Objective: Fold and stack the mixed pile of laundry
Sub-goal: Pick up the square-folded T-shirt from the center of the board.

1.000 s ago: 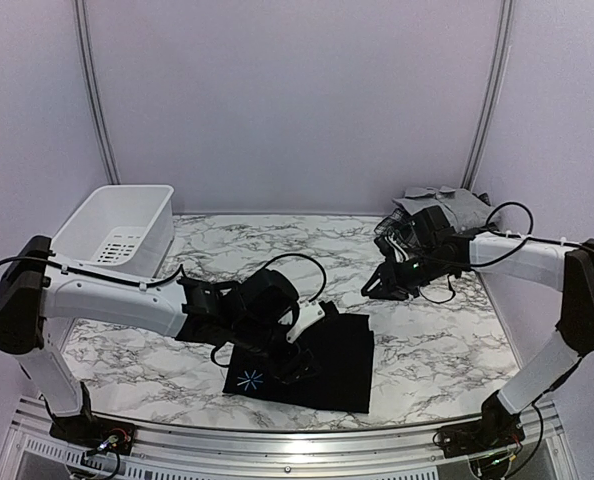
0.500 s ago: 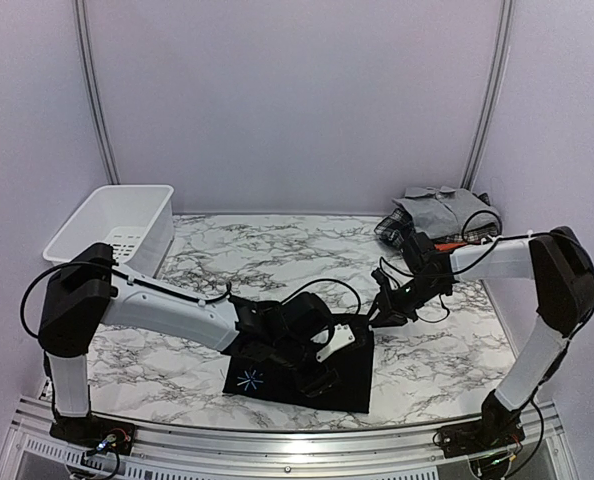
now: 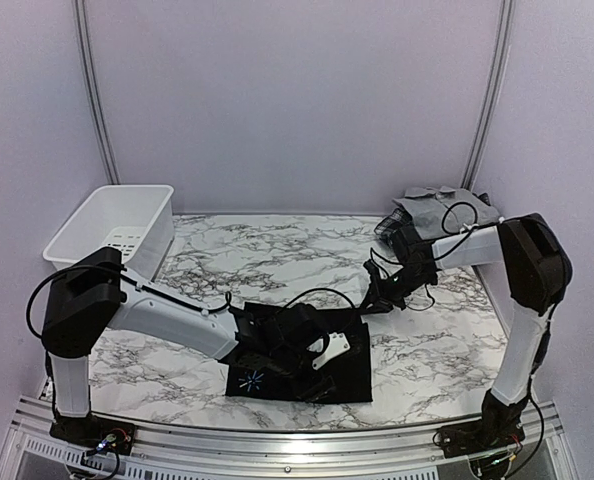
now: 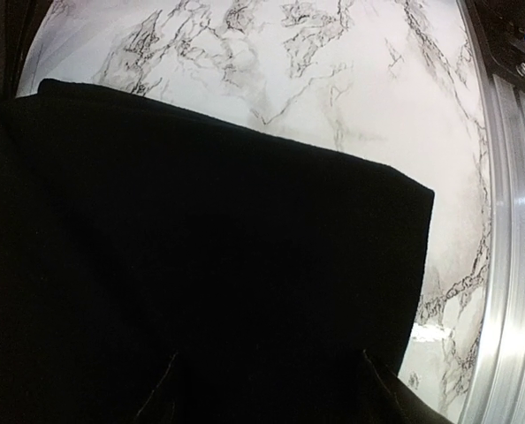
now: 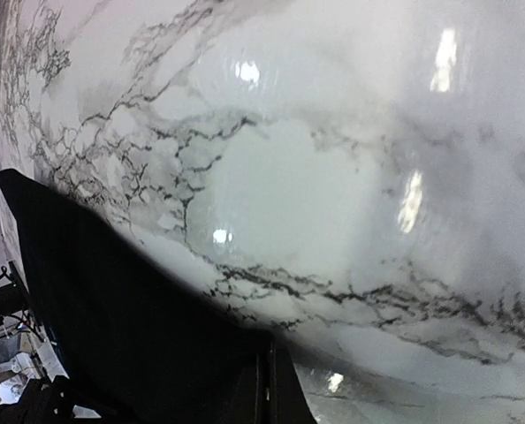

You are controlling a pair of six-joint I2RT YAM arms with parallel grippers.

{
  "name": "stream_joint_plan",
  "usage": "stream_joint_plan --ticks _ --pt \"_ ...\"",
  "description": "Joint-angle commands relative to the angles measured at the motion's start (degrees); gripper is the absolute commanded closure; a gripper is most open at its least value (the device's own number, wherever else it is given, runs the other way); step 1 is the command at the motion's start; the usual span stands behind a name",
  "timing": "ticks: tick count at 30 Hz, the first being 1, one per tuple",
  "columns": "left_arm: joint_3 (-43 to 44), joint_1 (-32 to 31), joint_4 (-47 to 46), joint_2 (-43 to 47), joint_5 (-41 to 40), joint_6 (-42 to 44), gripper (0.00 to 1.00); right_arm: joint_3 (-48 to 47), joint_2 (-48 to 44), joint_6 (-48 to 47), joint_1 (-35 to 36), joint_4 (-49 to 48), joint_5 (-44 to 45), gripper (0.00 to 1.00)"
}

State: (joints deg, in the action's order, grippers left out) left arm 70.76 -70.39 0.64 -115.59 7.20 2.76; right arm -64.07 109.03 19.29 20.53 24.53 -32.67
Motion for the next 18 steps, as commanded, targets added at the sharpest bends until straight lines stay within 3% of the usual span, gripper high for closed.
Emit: stream_joint_plan --ticks 1,2,5,9,18 --pt "-1.2 0.6 0.3 -0.4 -1.7 -3.9 0.31 -7.5 2.3 -2.4 -1.8 -0.5 4.2 1.00" --pt "-0.9 0.9 0.2 0.2 -2.4 -5.2 0.30 -8.3 2.0 -2.8 -1.9 0.3 4.3 0.97" --pt "-0.9 1.1 -2.2 3.5 -3.8 -5.7 0.26 -8.6 -1.6 -3.0 -2.0 2.0 3.8 0.76" --pt "0.7 -1.1 -1.6 4.9 -6.3 0.3 0.26 -3.7 -9.2 -0.9 -2.0 3.8 1.4 0.62" --pt "6.5 -7.2 -1.0 -2.3 -6.4 10.5 0.31 15.6 -26.6 8.9 -2.0 0.4 -2.9 0.52"
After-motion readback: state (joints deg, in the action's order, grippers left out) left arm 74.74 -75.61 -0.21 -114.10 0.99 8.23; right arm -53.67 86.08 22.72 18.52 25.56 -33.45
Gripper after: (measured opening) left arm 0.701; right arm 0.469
